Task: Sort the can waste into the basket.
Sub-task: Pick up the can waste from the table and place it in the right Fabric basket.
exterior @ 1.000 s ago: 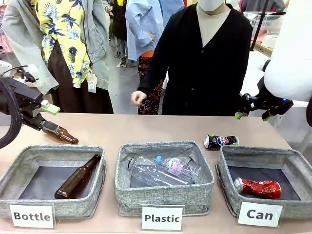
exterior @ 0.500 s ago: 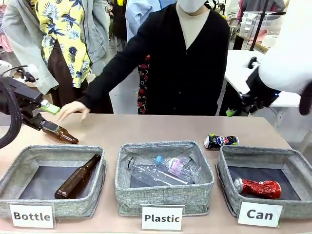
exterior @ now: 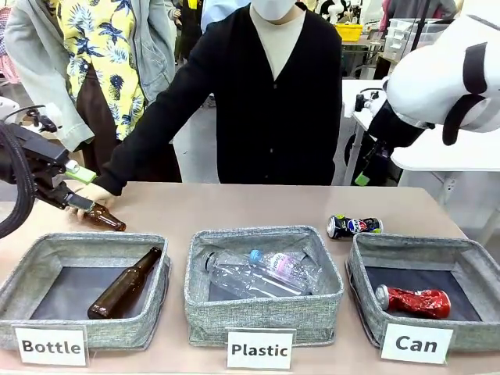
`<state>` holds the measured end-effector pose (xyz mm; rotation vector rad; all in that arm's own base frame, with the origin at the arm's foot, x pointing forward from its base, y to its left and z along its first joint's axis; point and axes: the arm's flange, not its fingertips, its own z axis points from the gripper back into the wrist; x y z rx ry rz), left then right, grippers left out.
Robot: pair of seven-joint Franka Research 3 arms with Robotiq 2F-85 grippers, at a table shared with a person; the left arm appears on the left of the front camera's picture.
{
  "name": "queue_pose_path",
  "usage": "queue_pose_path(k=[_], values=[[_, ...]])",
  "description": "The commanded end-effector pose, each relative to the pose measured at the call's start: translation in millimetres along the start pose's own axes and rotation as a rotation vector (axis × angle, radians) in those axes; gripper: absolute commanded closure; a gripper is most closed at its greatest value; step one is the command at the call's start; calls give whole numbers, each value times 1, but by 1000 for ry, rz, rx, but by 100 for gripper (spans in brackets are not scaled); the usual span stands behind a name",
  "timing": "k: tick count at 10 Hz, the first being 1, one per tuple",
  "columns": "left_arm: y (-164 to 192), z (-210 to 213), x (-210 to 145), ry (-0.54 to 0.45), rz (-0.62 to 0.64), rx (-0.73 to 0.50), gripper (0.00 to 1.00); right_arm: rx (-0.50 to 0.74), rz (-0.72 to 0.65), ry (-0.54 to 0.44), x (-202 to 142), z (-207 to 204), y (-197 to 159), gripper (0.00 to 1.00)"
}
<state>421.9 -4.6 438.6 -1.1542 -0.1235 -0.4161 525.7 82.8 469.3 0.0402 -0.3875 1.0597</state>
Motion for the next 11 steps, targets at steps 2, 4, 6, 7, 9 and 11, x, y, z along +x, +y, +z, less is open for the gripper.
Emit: queue_pose_path(k=[2,4,6,7,9,11], values=[[-4,1,-3,-5,-2,-6,0,159,546,-93,-17,-12,-10,0],[-4,1,-3,-5,-2,-6,0,72,312,-24,-3,-8,5,0],[-4,1,-3,-5,-2,-6,0,95,387,-55,-8,-12,3,0],[-4,1,-3,-5,-2,-6,0,72,397,-47,-7,-27,-10,0],[-20,33,-7,-4,6,-140,0,69,460,-71,-7,-49,-20,0],[-54,131,-27,-101,-24,-229,0,116,507,-55,-3,-79,-33,0]])
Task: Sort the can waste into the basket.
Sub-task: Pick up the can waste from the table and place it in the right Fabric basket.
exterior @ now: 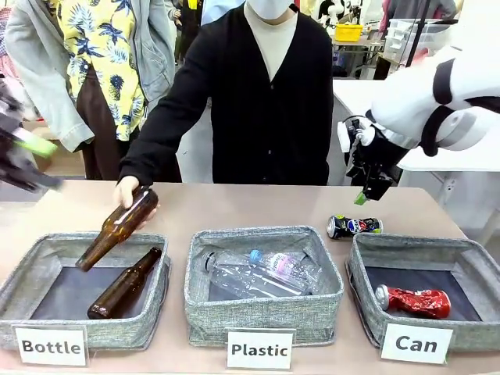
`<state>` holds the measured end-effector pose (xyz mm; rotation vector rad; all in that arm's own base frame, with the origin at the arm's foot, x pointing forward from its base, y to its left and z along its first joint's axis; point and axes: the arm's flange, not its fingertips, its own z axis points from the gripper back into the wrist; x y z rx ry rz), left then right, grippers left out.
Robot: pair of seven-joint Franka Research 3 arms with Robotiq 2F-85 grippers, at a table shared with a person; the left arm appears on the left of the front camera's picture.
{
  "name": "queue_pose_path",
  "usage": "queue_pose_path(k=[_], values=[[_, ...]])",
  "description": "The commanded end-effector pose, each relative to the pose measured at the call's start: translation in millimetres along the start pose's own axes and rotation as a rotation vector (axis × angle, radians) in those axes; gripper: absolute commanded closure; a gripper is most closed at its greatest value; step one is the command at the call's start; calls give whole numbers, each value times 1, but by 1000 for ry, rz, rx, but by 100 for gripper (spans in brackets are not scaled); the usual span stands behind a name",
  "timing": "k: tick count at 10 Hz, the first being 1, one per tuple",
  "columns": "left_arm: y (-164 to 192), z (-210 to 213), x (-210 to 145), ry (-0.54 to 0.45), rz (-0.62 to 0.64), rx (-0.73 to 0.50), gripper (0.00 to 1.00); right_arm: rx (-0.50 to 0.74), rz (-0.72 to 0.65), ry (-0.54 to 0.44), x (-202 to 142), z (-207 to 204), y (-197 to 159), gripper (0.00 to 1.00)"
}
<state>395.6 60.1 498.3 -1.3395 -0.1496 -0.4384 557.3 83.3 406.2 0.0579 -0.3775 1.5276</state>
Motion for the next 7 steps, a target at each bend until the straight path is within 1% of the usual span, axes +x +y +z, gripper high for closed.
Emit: queue_pose_path(k=[1,2,3,4,5,6,7], values=[[-39,82,-16,-83,-13,-9,0,53,59,-18,-5,-24,-23,0],[-48,104,-32,-92,-25,-7,0,74,47,-1,-6,-36,-28,0],[-50,118,-47,-72,-25,9,0,127,53,-2,-8,-46,-31,0],[-39,123,-60,-14,-4,6,0,184,50,30,-13,-57,-37,0],[-33,124,-70,16,27,26,0,232,51,51,-14,-63,-37,0],[-29,125,-74,25,42,35,0,258,35,87,-15,-67,-37,0],[-28,126,-70,25,48,40,0,295,26,101,-14,-69,-38,0]])
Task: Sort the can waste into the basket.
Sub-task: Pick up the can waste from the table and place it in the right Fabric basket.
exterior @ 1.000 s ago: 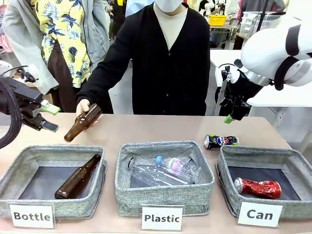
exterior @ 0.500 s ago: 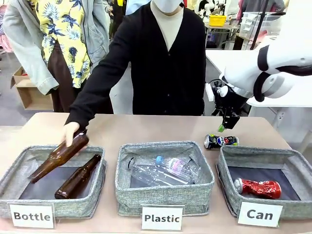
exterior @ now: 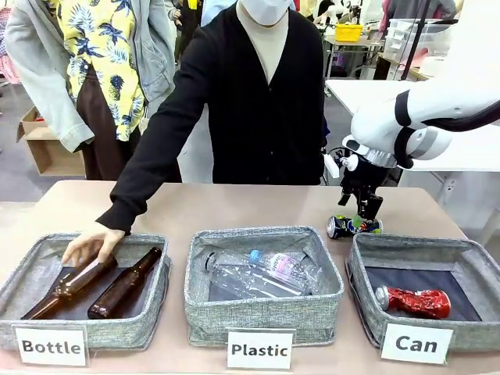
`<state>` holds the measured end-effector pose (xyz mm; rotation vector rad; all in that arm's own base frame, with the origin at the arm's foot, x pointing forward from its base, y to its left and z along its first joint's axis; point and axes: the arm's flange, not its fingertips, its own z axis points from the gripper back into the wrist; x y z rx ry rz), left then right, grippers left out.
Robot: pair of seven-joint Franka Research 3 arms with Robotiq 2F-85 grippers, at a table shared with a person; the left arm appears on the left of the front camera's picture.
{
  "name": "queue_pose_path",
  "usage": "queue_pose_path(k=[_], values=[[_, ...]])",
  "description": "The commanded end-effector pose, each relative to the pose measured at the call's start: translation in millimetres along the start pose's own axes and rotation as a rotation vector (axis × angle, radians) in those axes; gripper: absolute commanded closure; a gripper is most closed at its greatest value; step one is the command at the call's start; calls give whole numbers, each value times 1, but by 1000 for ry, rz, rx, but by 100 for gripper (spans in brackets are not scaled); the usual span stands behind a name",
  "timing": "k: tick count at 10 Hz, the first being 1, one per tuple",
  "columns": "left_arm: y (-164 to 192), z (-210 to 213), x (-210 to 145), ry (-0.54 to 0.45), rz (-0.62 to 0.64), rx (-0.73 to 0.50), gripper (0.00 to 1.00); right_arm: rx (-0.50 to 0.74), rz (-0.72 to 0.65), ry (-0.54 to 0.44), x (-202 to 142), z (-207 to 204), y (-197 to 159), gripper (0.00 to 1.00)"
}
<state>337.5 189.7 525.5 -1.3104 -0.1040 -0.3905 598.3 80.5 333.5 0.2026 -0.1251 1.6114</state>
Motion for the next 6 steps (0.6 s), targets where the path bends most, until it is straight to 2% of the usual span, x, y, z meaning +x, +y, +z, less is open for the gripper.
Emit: queue_pose_path(k=[1,3,4,6], values=[[-1,2,7,7,-13,-6,0,48,-34,54,8,9,-13,0],[7,-37,24,83,-46,-18,0,44,-79,56,7,-3,-16,0],[12,-70,30,180,-17,-60,0,49,-100,57,8,-11,-16,0],[30,-134,37,358,28,-26,0,57,-126,63,5,-22,-15,0]])
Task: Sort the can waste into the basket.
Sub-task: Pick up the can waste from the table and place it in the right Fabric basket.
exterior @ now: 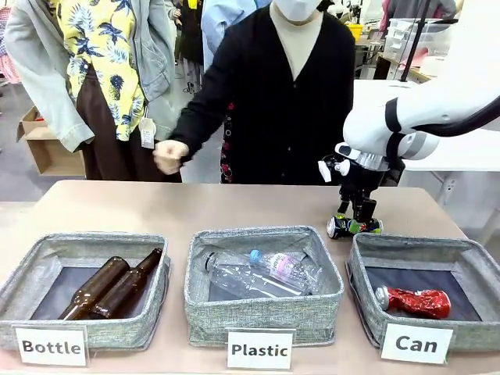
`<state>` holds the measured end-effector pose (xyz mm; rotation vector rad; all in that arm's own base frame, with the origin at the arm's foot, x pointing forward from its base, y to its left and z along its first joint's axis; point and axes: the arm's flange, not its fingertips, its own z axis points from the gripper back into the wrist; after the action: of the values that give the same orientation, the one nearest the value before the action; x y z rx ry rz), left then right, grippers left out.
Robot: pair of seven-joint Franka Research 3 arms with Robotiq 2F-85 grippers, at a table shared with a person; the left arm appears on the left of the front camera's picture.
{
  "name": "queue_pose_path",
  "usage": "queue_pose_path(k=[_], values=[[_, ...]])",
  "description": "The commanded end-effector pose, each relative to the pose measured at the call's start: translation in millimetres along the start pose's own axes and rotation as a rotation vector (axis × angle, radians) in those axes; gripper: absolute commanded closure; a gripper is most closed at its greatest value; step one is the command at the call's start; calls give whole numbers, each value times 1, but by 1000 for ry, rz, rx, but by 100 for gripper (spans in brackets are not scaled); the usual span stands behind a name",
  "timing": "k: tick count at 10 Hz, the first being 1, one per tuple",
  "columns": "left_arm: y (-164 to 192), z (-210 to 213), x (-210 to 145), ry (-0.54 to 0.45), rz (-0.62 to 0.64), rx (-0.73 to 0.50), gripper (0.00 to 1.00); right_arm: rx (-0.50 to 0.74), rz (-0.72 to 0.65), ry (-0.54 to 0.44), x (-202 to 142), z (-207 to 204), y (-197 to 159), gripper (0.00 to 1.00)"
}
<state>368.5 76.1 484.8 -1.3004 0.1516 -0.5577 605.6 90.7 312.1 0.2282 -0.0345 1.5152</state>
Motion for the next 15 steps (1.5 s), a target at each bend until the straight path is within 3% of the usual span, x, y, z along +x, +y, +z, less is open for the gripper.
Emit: queue_pose_path(k=[1,3,5,6,7,8,9,11,12,13,15], values=[[15,-45,11,168,40,5,0,-2,-32,32,-2,-3,-7,0],[35,-79,26,298,108,70,0,-13,-42,23,-2,-4,-9,0],[45,-88,32,280,154,197,0,-21,-45,33,-3,-6,-11,0],[41,-93,32,292,104,70,0,-40,-49,51,-5,-8,-12,17],[41,-93,32,292,104,70,0,-45,-45,45,-6,-8,-13,55],[41,-93,32,292,104,70,0,-64,-56,60,-4,-9,-14,72],[41,-93,32,292,104,70,0,-63,-56,59,-4,-10,-15,100],[41,-93,32,292,104,70,0,-63,-59,57,-7,-9,-14,100],[41,-93,32,292,104,70,0,-61,-51,52,-9,-8,-12,92],[41,-93,32,292,104,70,0,-58,-42,47,-10,-7,-11,100],[41,-93,32,292,104,70,0,-69,-25,34,-11,2,-7,100]])
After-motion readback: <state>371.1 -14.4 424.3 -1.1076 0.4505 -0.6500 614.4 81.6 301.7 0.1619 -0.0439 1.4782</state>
